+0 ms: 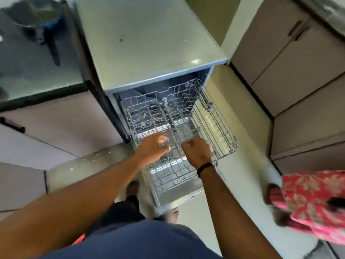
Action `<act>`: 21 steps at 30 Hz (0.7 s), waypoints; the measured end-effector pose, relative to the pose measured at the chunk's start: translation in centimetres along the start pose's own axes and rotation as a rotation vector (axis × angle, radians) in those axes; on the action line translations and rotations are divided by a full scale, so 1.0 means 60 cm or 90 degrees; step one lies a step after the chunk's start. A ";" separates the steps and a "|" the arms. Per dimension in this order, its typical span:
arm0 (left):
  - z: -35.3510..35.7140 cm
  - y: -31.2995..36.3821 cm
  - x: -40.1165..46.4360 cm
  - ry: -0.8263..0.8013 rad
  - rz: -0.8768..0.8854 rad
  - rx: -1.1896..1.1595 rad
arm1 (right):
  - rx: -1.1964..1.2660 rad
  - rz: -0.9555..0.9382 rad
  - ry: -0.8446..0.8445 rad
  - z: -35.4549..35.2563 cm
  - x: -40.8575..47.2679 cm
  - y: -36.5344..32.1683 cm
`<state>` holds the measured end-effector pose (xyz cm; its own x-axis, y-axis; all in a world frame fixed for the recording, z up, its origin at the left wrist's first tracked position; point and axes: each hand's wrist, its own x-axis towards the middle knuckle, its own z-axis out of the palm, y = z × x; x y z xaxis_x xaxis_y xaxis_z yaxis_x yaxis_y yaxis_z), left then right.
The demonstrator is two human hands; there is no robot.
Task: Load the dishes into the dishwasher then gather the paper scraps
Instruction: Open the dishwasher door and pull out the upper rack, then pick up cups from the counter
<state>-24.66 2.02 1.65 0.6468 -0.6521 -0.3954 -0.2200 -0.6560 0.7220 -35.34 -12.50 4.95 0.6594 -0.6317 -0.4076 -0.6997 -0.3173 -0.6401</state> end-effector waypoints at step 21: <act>-0.213 -0.159 -0.059 0.244 -0.080 -0.322 | 0.083 -0.175 -0.064 0.155 -0.021 -0.240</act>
<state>-15.50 15.46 3.42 0.8805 -0.3385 -0.3318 0.1860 -0.3972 0.8987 -23.53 -0.56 8.62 0.8475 -0.4591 -0.2664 -0.4548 -0.3693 -0.8104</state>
